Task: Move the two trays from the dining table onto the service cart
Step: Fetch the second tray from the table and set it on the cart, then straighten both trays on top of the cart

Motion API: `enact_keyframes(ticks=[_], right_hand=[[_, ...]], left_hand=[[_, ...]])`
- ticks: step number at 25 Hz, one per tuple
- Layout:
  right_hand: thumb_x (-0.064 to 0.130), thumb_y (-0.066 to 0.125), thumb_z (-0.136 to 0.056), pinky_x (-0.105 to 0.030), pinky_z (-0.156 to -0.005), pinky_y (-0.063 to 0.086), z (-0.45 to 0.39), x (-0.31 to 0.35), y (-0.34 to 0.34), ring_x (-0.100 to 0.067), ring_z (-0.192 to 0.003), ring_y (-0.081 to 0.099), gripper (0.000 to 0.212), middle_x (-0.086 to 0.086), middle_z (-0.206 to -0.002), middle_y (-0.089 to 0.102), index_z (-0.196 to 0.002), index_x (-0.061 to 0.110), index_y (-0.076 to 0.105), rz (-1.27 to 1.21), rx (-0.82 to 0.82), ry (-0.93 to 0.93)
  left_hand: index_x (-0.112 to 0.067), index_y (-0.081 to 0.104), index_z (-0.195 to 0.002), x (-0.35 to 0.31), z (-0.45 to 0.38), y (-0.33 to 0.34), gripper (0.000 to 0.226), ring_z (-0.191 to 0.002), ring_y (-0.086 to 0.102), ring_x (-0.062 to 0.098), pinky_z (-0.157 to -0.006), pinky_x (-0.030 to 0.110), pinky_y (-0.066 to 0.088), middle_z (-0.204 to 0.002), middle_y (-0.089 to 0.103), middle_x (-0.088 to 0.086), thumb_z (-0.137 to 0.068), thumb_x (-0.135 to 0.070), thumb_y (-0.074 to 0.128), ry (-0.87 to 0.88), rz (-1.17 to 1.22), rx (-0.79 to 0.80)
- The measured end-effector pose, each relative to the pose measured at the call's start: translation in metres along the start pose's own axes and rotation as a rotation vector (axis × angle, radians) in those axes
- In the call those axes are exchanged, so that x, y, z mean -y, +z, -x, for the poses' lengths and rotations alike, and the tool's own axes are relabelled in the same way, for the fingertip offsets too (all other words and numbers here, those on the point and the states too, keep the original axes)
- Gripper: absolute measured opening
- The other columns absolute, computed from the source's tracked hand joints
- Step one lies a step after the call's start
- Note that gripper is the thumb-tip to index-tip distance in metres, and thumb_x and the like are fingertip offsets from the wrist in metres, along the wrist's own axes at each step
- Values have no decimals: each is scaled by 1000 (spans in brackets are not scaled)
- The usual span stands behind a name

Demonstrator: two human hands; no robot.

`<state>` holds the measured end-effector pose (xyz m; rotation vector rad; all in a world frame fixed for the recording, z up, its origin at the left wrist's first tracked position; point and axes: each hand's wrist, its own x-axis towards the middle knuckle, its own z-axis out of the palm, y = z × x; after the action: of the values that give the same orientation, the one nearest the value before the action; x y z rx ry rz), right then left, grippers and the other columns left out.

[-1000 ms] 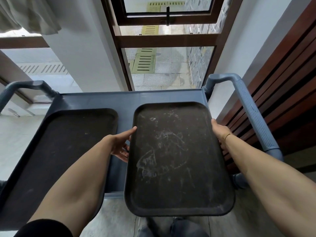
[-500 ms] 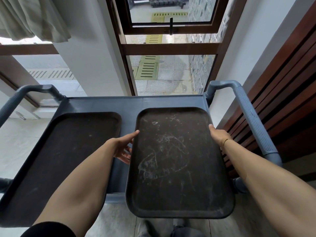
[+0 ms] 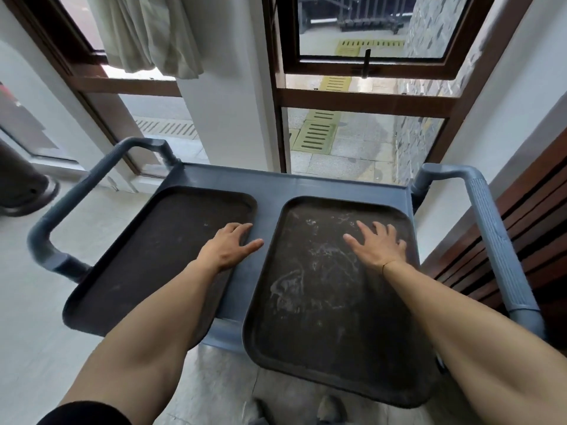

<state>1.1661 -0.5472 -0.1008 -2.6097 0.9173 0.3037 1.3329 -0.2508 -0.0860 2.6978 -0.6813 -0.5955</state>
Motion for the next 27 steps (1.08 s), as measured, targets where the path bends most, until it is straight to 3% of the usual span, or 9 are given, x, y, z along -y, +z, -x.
enact_keyframes(ticks=[5,11,20,27], right_hand=[[73,25,-92,-61,-118,3,7,65,13,-31,-150,-8,72,-4,-165,5,-155,39,16,58,37,-164],[75,24,-92,-61,-117,2,34,169,41,-29,-150,-11,74,-3,-165,3,-155,39,14,75,57,-291],[75,24,-91,-58,-118,4,102,303,113,-25,-151,-8,72,2,-165,4,-155,42,15,88,32,-253],[74,29,-91,-56,-118,11,154,353,144,-23,-151,-5,71,4,-165,4,-154,44,18,74,46,-201]], left_hand=[[-38,21,-156,65,42,-19,85,-154,6,19,-123,47,12,-167,15,-4,-84,-81,34,-46,-197,-65],[-42,11,-157,150,80,-53,94,-154,-2,15,-124,46,6,-168,5,-9,-76,-88,28,-104,-232,-81],[-43,7,-157,278,87,-83,89,-154,-2,17,-122,49,2,-168,1,-9,-81,-85,31,96,-282,-13],[-44,6,-157,327,86,-91,97,-154,-3,19,-120,57,4,-168,-2,-9,-74,-89,31,210,-274,127]])
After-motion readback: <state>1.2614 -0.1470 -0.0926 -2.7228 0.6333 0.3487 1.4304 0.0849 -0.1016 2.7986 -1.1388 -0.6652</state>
